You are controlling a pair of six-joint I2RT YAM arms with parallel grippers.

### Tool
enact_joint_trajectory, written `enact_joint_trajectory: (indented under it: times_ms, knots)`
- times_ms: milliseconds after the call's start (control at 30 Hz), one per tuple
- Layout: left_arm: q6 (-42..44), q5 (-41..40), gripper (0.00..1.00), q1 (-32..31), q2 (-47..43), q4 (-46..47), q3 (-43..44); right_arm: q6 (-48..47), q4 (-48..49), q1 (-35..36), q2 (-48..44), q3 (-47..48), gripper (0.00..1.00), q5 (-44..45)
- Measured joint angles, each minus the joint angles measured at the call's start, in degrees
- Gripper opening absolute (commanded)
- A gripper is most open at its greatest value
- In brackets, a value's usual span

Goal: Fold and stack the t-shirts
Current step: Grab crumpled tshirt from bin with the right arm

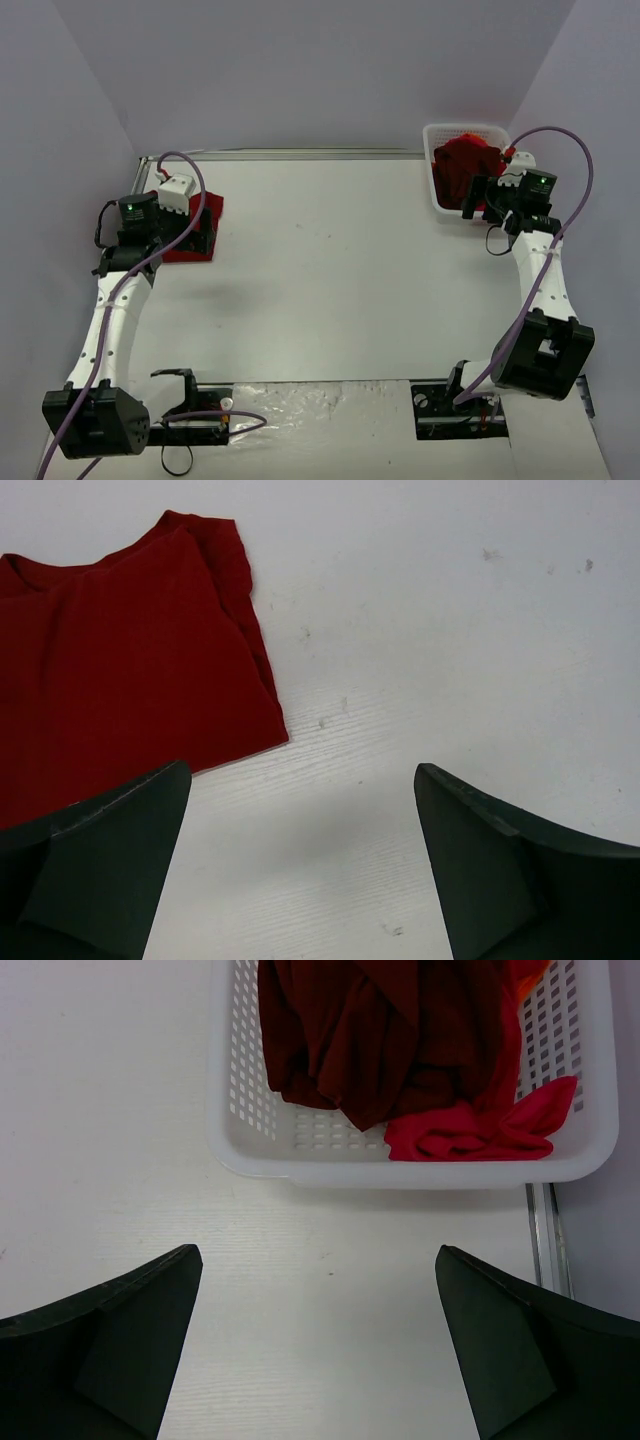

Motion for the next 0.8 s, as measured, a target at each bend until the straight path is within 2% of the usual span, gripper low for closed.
enact_joint_trajectory:
  times_ms: [167, 467, 600, 700, 800]
  knots:
    - [-0.37, 2.23, 0.94, 2.25, -0.07, 0.2, -0.04, 0.0, 0.04, 0.02, 0.13, 0.13, 1.0, -0.72]
    - [-0.48, 3.67, 0.94, 2.38, -0.09, 0.15, -0.07, 0.17, -0.52, -0.79, 0.92, 0.22, 1.0, -7.34]
    - [-0.74, 3.61, 0.94, 2.38, 0.02, -0.04, -0.02, -0.02, -1.14, -0.76, 1.86, 0.48, 1.0, -6.91]
    - [-1.14, 3.19, 0.94, 2.38, 0.94, -0.74, 0.57, -0.15, -1.2, -0.74, 2.8, 3.41, 1.0, -4.7]
    - [-1.16, 2.54, 0.94, 2.38, 1.9, -1.01, 1.31, -0.63, -0.61, -0.66, 6.38, 11.02, 0.99, -1.66]
